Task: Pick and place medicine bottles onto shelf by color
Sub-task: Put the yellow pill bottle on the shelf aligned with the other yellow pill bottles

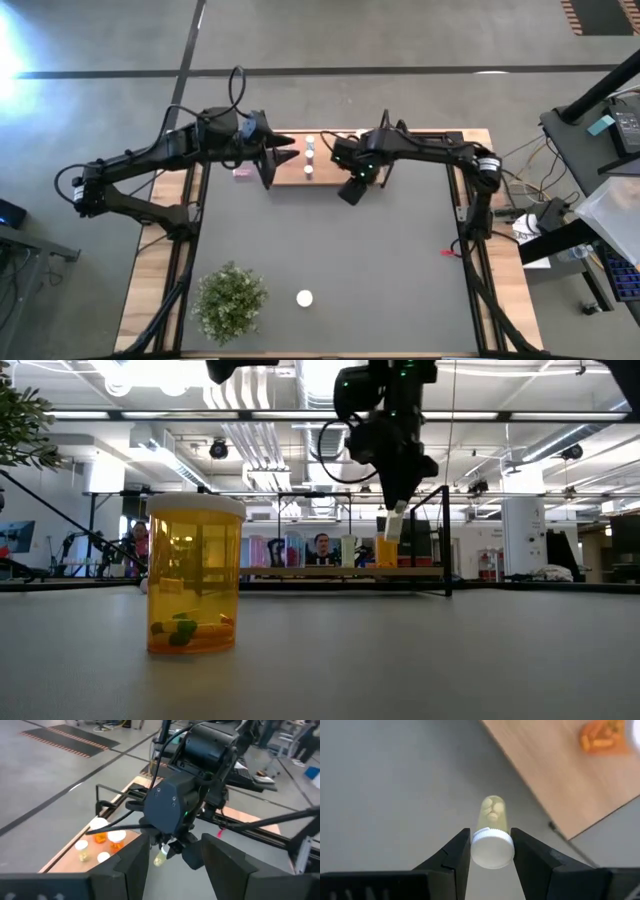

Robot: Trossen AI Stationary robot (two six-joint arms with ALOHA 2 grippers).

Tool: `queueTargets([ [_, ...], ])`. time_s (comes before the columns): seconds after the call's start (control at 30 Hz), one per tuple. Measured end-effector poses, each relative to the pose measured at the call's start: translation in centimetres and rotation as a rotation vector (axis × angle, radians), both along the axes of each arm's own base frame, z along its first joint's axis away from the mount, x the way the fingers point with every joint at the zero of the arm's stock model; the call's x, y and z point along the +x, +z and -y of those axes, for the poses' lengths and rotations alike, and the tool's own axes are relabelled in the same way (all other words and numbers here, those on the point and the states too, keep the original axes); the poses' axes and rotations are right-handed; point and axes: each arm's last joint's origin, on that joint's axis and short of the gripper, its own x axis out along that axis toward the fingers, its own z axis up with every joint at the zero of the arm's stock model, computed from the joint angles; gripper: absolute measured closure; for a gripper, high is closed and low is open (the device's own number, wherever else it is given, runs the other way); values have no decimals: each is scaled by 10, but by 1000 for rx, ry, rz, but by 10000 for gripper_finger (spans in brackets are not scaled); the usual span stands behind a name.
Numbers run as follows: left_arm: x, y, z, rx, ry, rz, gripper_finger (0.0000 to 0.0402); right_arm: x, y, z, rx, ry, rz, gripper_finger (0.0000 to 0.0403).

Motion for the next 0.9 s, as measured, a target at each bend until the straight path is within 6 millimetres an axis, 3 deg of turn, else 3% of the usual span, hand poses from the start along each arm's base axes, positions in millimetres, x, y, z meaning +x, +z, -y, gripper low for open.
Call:
queueTargets([
  [0.3,-1,1,0,7,18,3,239,32,6,21,-75,82,-37,278],
  [0.6,-9,5,-10,15,65,16,239,62,-10,34,-88,140,-142,278],
  [0.9,-21,10,-18,24,114,38,239,70,-12,42,-104,131,-142,278],
])
